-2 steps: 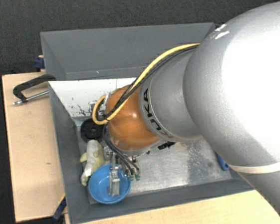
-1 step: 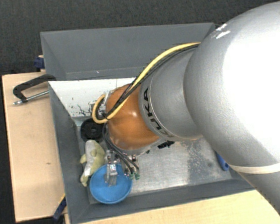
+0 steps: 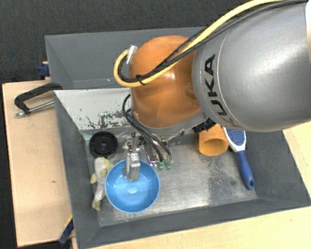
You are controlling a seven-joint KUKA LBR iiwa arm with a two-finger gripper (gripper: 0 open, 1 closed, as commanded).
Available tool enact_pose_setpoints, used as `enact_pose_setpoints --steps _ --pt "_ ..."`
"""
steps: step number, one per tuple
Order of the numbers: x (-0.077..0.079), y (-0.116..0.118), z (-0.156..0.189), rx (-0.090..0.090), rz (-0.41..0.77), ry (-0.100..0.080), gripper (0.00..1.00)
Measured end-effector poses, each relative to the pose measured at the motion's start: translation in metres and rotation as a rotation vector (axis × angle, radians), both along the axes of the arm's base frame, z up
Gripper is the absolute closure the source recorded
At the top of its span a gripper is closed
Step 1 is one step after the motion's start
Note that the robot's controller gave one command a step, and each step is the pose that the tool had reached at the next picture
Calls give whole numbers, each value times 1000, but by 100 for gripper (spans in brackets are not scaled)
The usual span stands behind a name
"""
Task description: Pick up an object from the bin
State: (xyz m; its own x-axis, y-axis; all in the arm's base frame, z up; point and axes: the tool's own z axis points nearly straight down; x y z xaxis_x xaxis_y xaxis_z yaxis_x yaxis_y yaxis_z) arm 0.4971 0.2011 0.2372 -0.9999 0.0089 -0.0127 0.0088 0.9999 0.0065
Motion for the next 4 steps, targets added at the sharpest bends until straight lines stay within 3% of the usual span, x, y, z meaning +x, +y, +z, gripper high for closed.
enact_pose_setpoints --steps 1,2,3,4 --pt "12 -16 -149 11 -143 -6 100" --pt "5 -22 22 1 -141 0 100" --pt "9 -1 -109 -8 -131 20 100" --pt "-4 -21 -169 -5 -238 17 100"
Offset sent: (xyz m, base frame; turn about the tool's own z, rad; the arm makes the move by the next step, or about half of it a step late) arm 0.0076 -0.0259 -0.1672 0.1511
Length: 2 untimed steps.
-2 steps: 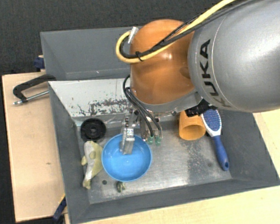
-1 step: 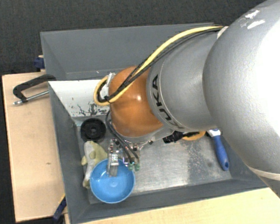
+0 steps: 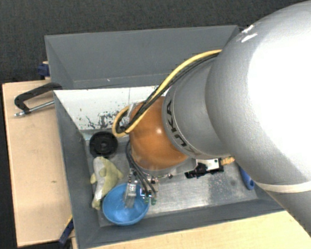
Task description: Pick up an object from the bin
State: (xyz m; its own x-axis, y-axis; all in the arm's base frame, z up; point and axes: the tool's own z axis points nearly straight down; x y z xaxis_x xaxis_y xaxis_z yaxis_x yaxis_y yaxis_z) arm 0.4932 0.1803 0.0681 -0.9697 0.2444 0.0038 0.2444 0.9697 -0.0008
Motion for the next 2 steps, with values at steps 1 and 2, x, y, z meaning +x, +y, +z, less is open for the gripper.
enact_pose_setpoints --steps 1,2 --pt "1 1 3 2 0 -5 100" --pt "2 12 85 6 -7 -15 100"
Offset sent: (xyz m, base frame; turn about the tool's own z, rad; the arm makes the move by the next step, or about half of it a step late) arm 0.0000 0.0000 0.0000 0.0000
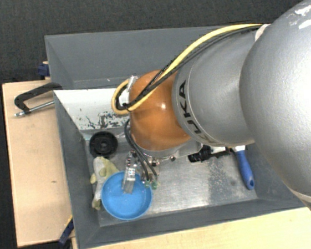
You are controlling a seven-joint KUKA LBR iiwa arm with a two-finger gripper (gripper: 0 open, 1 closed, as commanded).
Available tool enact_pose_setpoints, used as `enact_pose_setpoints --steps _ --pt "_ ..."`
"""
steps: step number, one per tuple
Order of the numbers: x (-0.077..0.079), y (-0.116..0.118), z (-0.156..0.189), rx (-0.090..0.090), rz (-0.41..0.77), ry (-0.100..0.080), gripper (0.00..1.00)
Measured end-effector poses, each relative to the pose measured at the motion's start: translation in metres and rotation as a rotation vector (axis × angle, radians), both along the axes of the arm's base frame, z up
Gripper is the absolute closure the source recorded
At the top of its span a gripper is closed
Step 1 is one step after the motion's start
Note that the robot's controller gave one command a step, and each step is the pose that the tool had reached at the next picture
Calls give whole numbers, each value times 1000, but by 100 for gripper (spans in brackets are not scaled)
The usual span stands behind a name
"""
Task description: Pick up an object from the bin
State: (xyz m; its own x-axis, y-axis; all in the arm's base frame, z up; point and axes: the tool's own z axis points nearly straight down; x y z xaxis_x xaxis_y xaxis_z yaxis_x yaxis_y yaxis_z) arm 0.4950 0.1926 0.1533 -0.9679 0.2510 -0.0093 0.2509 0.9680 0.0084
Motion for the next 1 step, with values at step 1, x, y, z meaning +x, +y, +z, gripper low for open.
enact_pose_setpoints --steps 1 --pt "13 11 144 1 -21 -3 100"
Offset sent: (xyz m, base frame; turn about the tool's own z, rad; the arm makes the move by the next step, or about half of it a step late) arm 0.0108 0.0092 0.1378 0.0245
